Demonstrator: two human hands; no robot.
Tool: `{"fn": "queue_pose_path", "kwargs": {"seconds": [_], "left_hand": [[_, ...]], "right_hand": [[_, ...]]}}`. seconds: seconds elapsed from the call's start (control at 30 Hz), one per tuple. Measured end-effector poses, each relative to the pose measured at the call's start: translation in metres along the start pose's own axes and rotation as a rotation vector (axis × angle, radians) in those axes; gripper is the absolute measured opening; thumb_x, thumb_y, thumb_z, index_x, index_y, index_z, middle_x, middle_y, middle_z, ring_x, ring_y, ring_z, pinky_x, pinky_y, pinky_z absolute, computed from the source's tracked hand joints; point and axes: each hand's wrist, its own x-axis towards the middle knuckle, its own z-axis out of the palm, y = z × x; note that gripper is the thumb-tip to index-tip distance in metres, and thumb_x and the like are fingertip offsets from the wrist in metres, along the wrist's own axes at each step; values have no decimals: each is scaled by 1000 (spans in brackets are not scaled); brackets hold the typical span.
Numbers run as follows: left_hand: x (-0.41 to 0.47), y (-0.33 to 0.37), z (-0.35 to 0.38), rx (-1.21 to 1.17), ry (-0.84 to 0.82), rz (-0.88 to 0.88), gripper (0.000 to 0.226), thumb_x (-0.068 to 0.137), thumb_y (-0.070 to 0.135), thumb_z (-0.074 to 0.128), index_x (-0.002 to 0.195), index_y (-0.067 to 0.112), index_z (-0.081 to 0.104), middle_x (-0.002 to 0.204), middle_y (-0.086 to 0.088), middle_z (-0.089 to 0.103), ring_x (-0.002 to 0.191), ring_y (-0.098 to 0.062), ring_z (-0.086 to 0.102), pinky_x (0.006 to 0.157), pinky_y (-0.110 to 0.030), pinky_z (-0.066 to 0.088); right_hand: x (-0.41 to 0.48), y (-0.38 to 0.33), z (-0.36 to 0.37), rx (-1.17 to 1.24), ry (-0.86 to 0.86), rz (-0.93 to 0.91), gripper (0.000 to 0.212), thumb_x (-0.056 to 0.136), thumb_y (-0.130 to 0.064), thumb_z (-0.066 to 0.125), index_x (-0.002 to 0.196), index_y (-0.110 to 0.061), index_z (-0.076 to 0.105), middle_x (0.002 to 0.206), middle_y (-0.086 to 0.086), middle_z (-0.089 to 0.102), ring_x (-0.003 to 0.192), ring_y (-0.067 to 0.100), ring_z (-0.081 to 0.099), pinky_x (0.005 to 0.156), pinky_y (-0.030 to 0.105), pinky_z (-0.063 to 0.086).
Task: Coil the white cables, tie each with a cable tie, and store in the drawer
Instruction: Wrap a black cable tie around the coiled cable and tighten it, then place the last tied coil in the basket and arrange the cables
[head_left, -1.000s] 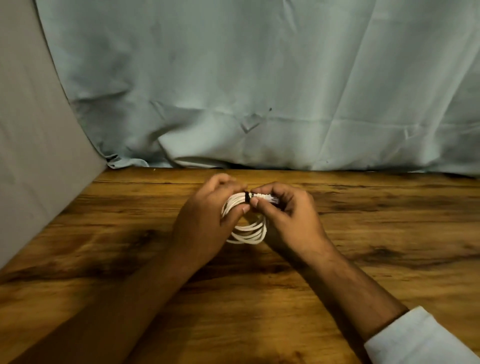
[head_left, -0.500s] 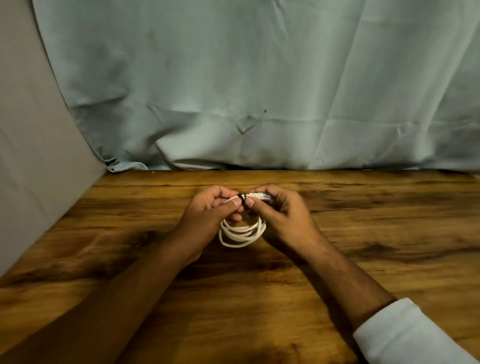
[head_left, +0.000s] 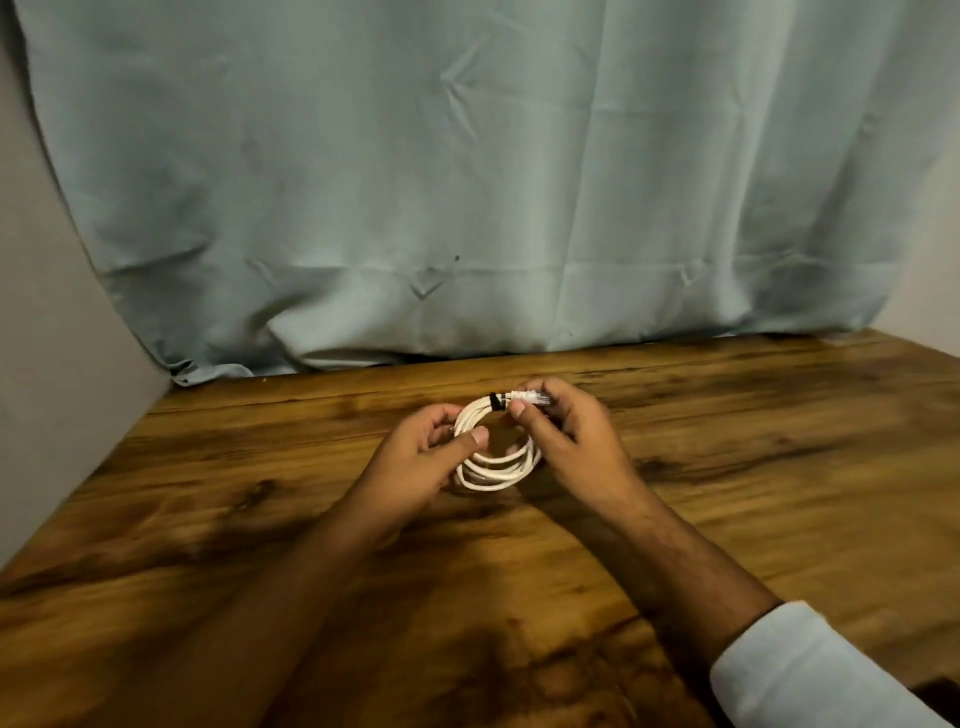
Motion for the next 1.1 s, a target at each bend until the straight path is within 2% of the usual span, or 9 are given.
{"fn": "queue_pose_path", "kwargs": {"seconds": [0.1,0.2,0.33,0.47,0.67,0.77,0.87,1.0,1.1], "left_hand": [[0,2,30,65,28,79,13,102,17,58,110,14,68,84,0,75,70,-6,65,58,-18,47],[-1,2,71,99,93,145,17,106,25,53,100,22,68,74,10,69,66,-4,61,63,-24,46],[0,4,135,144,214,165,24,104,42,43,90,36,61,75,13,61,75,-17,60,73,-38,49],[-3,16,201,106,194,168,27,109,26,43,104,13,65,95,-7,67,91,-28,62,77,-35,45],[-23,25,304,70,-50,168,31,108,24,45,109,5,68,102,-17,70,98,-33,63,80,-37,44],[-43,29,347,22,-251,108,32,108,31,44,108,9,68,90,-3,65,90,-25,61,79,-35,44],[-63,28,383,62,-504,77,26,106,37,49,101,18,66,85,3,63,80,-15,59,72,-32,44],[-88,31,422,82,-756,76,30,99,45,59,101,18,70,97,-15,75,87,-27,70,76,-43,54],[-106,34,446,132,-867,140,30,102,36,58,104,11,75,91,-14,75,77,-15,62,68,-32,45]], "right_hand": [[-19,-1,-22,-32,72,5,8,103,-25,62,110,-28,66,96,0,76,89,17,73,78,41,59],[-39,-3,-45,-239,131,-22,13,106,-33,53,119,-34,56,93,-8,73,82,11,69,74,40,58],[-66,-15,-77,-526,256,-46,14,109,-30,45,121,-25,51,94,2,74,83,27,70,69,44,54],[-93,-27,-127,-692,336,9,20,109,-36,39,118,-22,48,96,10,74,86,37,71,69,48,55],[-166,-45,-218,-759,423,137,19,109,-36,45,109,-17,51,85,2,69,75,27,67,65,44,51],[-208,-60,-262,-755,444,233,13,107,-31,55,107,-19,59,84,-2,69,66,17,67,57,39,55],[-253,-74,-299,-715,493,406,13,104,-28,61,106,-16,64,83,6,70,59,21,70,50,42,60],[-308,-87,-334,-797,540,537,10,101,-30,65,98,-21,66,83,4,71,70,20,71,57,48,62],[-341,-101,-355,-761,613,610,12,99,-27,70,104,-17,65,89,6,71,72,18,71,51,34,60]]}}
